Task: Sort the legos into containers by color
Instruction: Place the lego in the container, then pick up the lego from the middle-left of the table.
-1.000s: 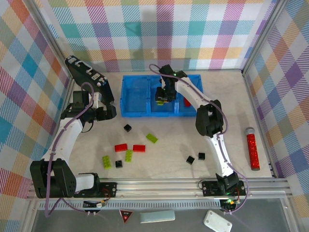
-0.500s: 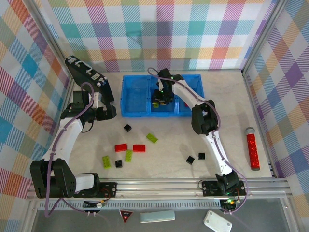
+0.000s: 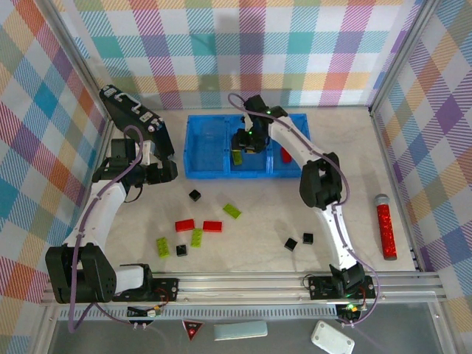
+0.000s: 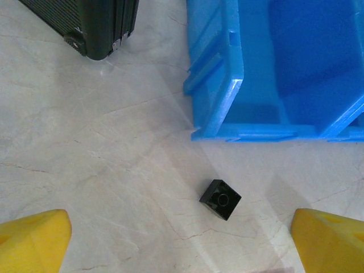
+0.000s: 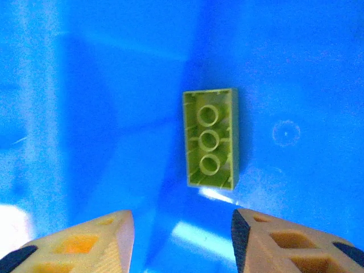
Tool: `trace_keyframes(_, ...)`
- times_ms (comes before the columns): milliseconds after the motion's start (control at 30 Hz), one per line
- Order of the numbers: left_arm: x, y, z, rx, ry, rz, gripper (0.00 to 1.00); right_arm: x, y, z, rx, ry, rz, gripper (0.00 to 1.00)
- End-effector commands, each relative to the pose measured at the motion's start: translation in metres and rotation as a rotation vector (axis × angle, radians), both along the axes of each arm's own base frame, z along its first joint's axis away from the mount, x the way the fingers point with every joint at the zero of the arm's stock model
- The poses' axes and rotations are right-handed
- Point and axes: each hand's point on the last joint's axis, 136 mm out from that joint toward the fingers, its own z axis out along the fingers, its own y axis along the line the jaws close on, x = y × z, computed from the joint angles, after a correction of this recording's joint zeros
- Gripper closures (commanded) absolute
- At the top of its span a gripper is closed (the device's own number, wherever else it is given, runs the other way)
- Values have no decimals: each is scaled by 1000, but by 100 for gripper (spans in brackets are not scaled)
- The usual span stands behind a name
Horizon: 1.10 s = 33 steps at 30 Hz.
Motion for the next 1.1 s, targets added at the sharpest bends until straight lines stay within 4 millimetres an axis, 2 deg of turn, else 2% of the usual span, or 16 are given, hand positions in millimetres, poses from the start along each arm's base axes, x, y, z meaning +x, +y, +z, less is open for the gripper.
trace_keyframes(0, -7, -8, 6, 11, -4, -22, 1, -17, -2, 45, 18, -60, 26, 50)
trace_keyframes(233, -24, -29, 3, 26, 76, -27, 3, -43, -13, 73, 18, -91, 34, 50)
trace_keyframes(533, -48, -57, -34, 104, 188, -17, 4, -73, -39, 94, -7, -140, 22, 50)
trace_keyframes(633, -45, -66, -45, 98, 187, -9, 5, -80, -45, 97, -14, -153, 21, 50)
trace_keyframes(867, -31, -74, -75, 108, 197, 9, 9, -91, -60, 92, -44, -160, 8, 52)
trace_keyframes(1067, -16, -76, -102, 175, 195, -45, 18, -101, -71, 84, -58, -144, -7, 53)
